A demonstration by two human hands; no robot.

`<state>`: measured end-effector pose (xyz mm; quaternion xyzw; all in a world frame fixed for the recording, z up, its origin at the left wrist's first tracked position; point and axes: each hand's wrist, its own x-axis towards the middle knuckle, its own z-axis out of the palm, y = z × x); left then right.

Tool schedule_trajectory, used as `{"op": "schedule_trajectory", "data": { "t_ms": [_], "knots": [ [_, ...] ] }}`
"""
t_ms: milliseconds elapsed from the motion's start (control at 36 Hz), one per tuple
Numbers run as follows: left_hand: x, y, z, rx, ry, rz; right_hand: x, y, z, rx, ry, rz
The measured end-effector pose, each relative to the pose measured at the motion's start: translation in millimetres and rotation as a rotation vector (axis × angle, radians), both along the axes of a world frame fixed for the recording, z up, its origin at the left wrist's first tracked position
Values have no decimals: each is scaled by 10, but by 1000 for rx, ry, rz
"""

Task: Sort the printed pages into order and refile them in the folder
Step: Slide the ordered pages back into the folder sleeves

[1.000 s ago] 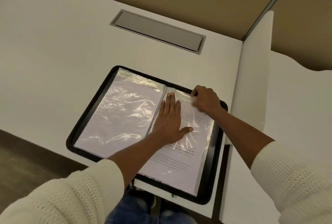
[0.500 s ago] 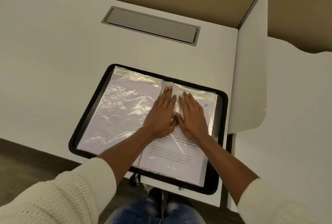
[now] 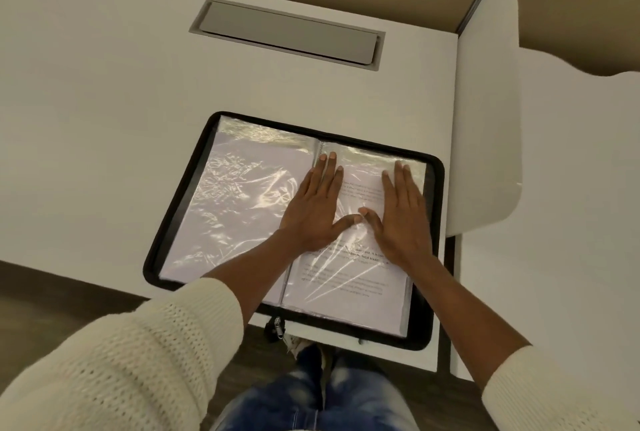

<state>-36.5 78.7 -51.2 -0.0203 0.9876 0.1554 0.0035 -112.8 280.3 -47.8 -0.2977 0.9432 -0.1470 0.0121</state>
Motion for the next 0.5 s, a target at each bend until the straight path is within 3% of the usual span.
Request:
{"op": "schedule_trajectory", "data": {
  "t_ms": [83, 306, 500],
  "knots": [
    [0, 3, -4, -28, -12, -5, 141, 20, -92, 13, -12, 55],
    [41, -4, 66, 46, -20, 46, 29, 170, -61, 27, -107, -136],
    [236, -86, 128, 101, 61, 382, 85, 294, 68, -26, -134, -148]
  ]
}}
